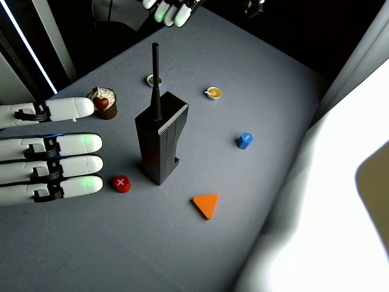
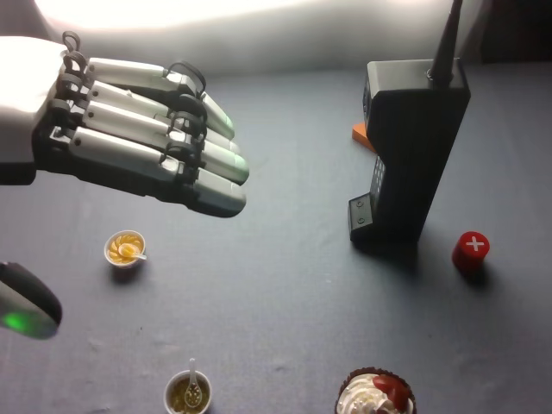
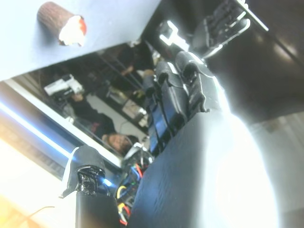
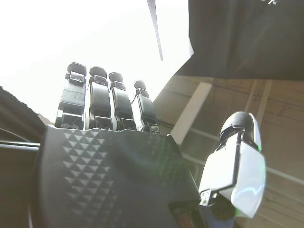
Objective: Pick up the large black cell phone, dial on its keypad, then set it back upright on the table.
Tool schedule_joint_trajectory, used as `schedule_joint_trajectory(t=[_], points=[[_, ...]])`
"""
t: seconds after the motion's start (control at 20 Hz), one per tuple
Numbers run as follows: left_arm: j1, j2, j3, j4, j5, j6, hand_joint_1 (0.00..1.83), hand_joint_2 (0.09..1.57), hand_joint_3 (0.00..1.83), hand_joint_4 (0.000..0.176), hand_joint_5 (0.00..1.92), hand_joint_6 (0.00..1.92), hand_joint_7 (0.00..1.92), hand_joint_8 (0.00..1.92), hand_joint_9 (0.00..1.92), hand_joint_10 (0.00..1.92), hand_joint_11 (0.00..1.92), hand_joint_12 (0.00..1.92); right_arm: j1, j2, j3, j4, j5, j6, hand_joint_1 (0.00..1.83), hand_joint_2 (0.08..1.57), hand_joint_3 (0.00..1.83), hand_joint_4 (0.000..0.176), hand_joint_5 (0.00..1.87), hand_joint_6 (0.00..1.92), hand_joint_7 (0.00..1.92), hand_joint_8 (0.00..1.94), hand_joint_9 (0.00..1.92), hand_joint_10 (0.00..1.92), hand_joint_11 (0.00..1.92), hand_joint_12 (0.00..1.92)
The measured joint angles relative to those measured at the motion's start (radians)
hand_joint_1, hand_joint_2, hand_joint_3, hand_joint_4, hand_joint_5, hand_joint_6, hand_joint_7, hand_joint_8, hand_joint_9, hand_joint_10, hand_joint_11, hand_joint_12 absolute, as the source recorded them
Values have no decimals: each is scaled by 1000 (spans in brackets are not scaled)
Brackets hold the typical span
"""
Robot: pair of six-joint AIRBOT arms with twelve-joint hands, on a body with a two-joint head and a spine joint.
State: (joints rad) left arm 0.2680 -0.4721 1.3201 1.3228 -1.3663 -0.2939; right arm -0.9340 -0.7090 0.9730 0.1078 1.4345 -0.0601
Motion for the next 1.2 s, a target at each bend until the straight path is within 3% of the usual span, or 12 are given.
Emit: schedule_joint_trajectory(t=[0.35, 0.55, 0.7, 1.0, 1.2], points=[[0, 0, -4, 1, -4, 2, 75, 1128, 2, 2, 241, 0, 270, 4, 298, 8, 2, 617, 14, 10, -48, 16, -10, 2, 567, 944, 0, 0, 0, 0, 0, 0, 0, 0, 0, 0], [0, 0, -4, -2, -14, -3, 99, 1120, 0, 3, 253, 6, 271, 4, 300, 4, 14, 619, 65, -3, -80, 242, -32, 3, 616, 960, 5, 0, 0, 0, 0, 0, 0, 0, 0, 0], [0, -1, -4, -6, -18, -1, 103, 1122, 0, 2, 271, 10, 272, 4, 293, 4, 25, 635, 84, -28, -114, 423, -96, 3, 762, 949, 0, 0, 0, 0, 0, 0, 0, 0, 0, 0], [20, -13, -8, -5, -20, 21, 137, 1121, 0, 0, 257, 3, 234, 0, 262, 2, 1, 628, 122, -100, -126, 533, -135, 2, 888, 954, 0, 0, 0, 0, 0, 0, 0, 0, 0, 0], [50, -14, -28, -11, 2, 29, 117, 1122, 1, 0, 262, 0, 263, 1, 235, 0, 0, 616, 157, -127, -125, 552, -94, 21, 831, 951, 0, 0, 0, 0, 0, 0, 0, 0, 0, 0]])
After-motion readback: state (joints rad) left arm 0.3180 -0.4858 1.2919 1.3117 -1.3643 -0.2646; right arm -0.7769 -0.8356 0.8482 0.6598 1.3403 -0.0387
